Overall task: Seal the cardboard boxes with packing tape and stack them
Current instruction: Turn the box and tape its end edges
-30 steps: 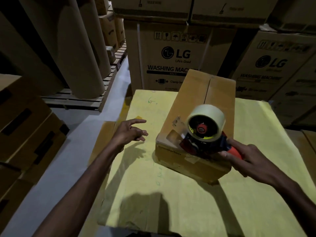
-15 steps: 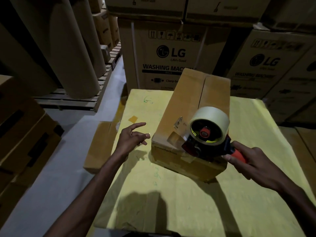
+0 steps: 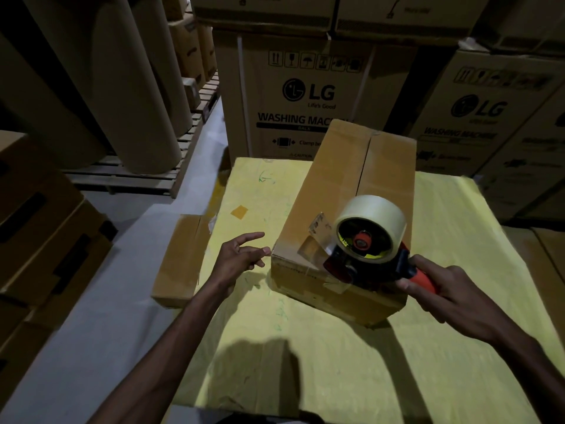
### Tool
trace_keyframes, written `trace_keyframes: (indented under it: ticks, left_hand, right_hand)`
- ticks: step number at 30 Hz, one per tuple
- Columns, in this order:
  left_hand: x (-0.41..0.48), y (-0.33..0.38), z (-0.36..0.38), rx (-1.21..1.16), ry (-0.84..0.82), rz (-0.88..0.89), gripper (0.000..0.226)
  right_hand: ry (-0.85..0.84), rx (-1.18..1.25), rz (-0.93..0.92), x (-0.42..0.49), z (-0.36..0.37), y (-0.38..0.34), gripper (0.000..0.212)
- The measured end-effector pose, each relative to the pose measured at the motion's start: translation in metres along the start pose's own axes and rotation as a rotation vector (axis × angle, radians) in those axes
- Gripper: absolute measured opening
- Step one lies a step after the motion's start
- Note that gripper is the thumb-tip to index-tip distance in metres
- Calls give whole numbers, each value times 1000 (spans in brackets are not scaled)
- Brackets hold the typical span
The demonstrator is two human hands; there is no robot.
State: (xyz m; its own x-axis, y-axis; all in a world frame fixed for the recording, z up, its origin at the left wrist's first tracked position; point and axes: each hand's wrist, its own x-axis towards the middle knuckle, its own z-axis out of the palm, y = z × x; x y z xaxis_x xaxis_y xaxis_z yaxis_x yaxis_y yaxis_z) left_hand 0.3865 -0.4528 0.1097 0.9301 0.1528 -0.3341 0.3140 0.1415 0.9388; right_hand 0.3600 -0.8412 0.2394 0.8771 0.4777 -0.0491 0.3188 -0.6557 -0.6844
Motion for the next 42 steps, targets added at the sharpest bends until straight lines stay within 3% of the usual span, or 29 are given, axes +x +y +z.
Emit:
trace_keyframes:
  ticks: [4,9,13,15,18,21,27,30,34,36,39,42]
  left_hand:
    - [-1,-6,6,-44,45,-35,45]
    - [-4,2,18,114,208,-127,32]
    - [-4,6,18,236,294,-122,47]
    - [-8,3,18,297,390,-13,38]
    - [-23,-2,25,399,527,286,14]
    - [-36,8,37,438,430,377,17]
    - [-22,10,46,658,281,260,38]
    - [-19,10,45,651,239,186,46]
    - [-17,12,45,630,241,91,36]
    - [-20,11,49,674,257,87,32]
    - [-22,6,53,731,293,164,47]
    - [-22,5,54,686,312,139,50]
  right_hand:
    - [-8,-7,18,-1,2,2,34]
    - [-8,-3,40,-3,2,1,42]
    - [11,14,29,-3,1,2,40]
    - [20,29,20,-3,1,1,35]
    - [30,32,14,-4,1,-1,28]
    - [32,24,19,-5,2,-2,27]
    - [5,-21,6,-8,1,-5,32]
    - [-20,-92,0,-7,-1,-2,37]
    - [-77,-260,-18,-5,-4,0,35]
    - [-92,-358,-5,-2,-4,1,45]
    - [-119,-439,-15,4,0,3,65]
    - [-142,-460,-28,5,3,4,67]
